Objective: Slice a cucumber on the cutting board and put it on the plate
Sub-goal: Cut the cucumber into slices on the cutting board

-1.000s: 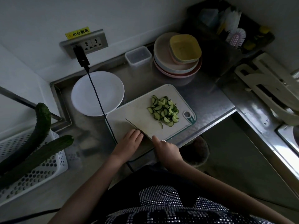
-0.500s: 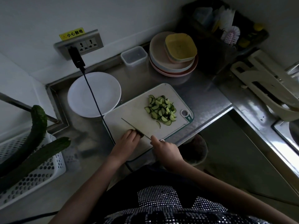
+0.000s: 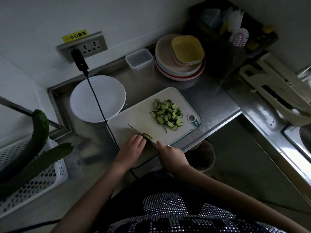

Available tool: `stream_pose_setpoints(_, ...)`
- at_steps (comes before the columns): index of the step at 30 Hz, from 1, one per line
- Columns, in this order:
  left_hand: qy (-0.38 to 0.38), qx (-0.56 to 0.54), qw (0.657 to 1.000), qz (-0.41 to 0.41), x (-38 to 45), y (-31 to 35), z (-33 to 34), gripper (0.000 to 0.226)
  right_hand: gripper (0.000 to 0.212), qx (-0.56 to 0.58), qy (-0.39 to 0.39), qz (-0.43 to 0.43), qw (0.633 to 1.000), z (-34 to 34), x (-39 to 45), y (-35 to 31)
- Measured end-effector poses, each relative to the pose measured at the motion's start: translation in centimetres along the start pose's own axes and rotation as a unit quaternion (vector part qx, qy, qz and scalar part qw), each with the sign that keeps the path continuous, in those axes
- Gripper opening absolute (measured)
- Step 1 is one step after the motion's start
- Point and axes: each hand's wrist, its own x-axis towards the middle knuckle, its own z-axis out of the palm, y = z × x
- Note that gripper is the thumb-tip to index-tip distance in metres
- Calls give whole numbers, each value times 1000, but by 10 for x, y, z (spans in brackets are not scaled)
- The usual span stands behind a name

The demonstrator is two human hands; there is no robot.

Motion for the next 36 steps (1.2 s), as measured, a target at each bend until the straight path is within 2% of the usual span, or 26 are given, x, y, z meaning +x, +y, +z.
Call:
stream_pose_setpoints(6,4,6,1000,3,0,1,-2,33,17,25,8,12,1000,1,1,3)
stream_pose_setpoints(11,14,0,1000,3,2,4,-7,26,16,50,77,11,996,-8,-2,-2)
stream_pose_setpoints(18,-1,25,1000,-13,1,5,-13,27,16,30,20,-11,999,0,-1,-3)
stream_pose_setpoints(27,-5,25,999,-19,3,7,-16,21,25,-3,1,-9,1000,4,1,-2)
stream_pose_setpoints(31,-3,-1,1000,-9,0,4,-11,30,29,-9,-11,-4,1000,3,0,-3)
stream_pose_setpoints(36,0,2,1000,-10,0,4,-11,29,29,-8,-8,-8,1000,5,1,-2)
